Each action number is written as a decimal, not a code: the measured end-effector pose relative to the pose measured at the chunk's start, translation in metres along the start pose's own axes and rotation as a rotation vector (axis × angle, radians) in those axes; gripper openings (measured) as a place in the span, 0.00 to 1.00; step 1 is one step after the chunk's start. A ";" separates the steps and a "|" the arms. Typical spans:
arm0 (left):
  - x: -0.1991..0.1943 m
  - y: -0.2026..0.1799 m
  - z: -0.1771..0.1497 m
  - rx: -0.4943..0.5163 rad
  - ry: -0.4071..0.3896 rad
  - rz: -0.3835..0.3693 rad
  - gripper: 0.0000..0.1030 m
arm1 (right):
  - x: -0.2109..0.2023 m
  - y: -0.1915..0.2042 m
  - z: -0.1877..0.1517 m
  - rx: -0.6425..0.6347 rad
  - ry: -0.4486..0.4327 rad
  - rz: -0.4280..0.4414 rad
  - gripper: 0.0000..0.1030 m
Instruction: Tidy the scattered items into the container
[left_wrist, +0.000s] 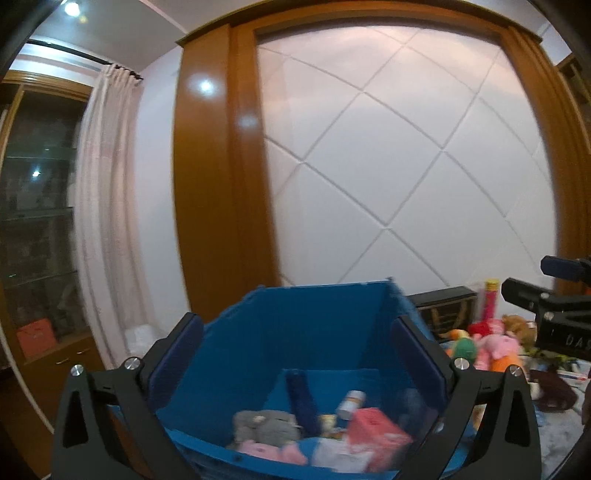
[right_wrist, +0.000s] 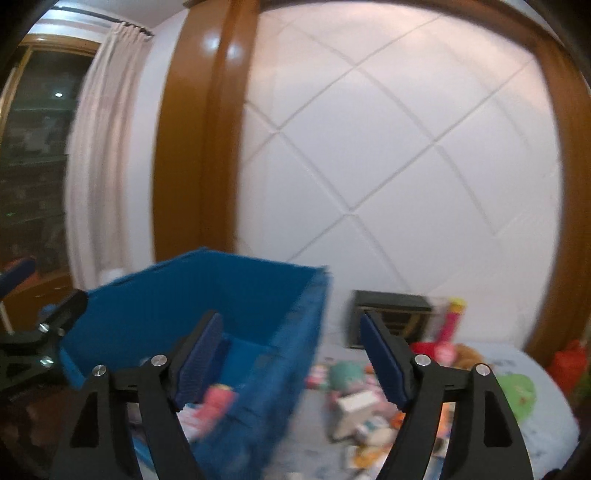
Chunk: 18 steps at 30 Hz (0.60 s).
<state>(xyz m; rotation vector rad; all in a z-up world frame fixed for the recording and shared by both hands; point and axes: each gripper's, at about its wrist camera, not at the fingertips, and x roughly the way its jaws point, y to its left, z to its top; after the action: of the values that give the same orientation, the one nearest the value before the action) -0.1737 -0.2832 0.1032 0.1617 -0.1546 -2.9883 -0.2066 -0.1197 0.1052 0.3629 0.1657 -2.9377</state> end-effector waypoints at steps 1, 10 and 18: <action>-0.003 -0.008 0.001 0.004 -0.003 -0.015 1.00 | -0.003 -0.007 -0.003 0.001 0.001 -0.015 0.77; -0.040 -0.098 0.013 0.033 -0.056 -0.130 1.00 | -0.044 -0.106 -0.039 0.093 0.040 -0.126 0.77; -0.079 -0.179 0.003 0.027 -0.033 -0.184 1.00 | -0.098 -0.189 -0.062 0.108 0.052 -0.198 0.77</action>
<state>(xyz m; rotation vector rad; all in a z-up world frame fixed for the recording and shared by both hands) -0.1209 -0.0944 0.0941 0.1358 -0.1945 -3.1745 -0.1344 0.0890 0.0862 0.4635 0.0523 -3.1421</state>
